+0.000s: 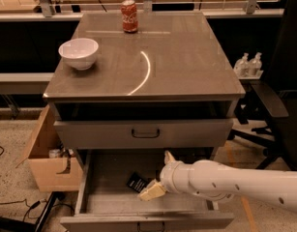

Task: Pick rxbar blueberry from middle drawer and place on counter

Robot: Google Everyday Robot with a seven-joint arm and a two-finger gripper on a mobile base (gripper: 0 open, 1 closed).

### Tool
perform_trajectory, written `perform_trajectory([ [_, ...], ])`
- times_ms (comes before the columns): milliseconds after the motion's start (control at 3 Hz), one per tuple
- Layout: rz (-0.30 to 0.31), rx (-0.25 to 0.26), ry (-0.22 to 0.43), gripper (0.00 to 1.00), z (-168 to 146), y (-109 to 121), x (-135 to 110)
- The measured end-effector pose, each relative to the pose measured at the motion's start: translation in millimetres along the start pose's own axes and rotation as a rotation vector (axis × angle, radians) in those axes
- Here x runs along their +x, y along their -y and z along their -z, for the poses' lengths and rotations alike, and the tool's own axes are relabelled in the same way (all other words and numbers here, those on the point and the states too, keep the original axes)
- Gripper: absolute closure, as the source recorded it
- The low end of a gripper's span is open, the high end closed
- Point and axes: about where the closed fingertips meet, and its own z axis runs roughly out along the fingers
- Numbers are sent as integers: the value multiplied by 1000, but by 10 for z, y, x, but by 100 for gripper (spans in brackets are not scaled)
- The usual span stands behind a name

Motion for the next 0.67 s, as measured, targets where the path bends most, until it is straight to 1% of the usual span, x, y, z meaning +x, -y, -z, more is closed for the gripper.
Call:
perform_trajectory([
  [333,-1,-2,0,0,-31,-11,5],
  [667,-2,10,-28,0,-187,22,24],
])
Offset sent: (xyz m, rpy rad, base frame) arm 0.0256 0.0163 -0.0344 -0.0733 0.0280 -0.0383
